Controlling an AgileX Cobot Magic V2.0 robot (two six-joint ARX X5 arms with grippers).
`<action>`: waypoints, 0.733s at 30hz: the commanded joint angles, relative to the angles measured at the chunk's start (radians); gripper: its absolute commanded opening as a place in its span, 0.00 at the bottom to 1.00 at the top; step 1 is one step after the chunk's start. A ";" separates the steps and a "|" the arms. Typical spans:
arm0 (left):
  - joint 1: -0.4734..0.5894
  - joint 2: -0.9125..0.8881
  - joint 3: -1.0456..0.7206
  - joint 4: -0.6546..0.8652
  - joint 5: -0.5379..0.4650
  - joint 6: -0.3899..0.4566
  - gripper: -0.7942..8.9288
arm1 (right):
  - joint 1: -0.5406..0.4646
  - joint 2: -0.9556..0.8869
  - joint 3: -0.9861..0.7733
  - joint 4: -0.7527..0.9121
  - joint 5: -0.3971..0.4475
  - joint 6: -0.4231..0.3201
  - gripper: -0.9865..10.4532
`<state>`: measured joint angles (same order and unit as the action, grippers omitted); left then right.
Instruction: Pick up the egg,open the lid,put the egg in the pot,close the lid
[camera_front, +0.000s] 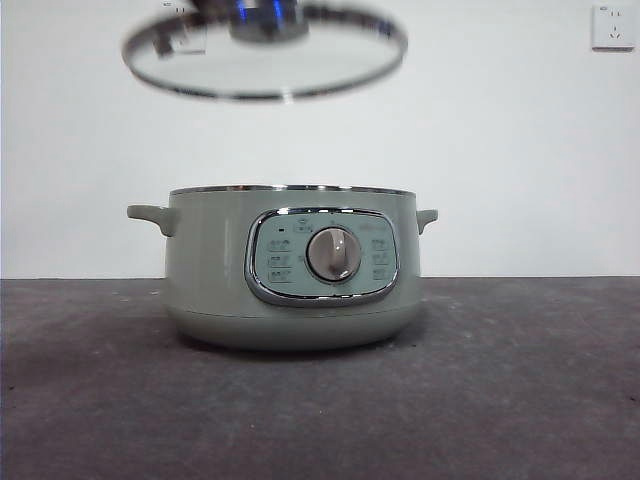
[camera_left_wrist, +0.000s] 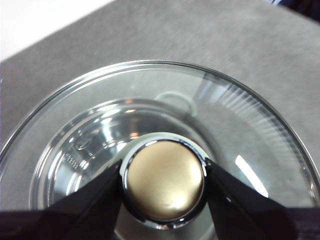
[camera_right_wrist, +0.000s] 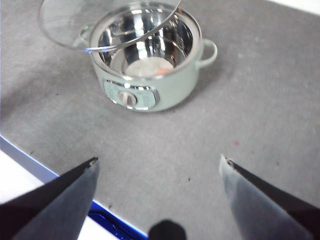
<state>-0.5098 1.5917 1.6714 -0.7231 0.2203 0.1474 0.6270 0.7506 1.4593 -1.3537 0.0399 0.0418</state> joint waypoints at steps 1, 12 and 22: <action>-0.001 0.048 0.006 0.079 -0.005 0.029 0.07 | 0.000 -0.080 -0.073 -0.021 0.035 0.066 0.44; -0.002 0.217 0.006 0.174 -0.056 0.029 0.07 | 0.000 -0.181 -0.157 -0.022 0.071 0.108 0.44; -0.002 0.228 0.005 0.163 -0.064 0.029 0.07 | 0.001 -0.181 -0.157 -0.023 0.100 0.108 0.44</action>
<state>-0.5098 1.8194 1.6714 -0.5903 0.1482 0.1646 0.6273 0.5732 1.3083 -1.3537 0.1349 0.1402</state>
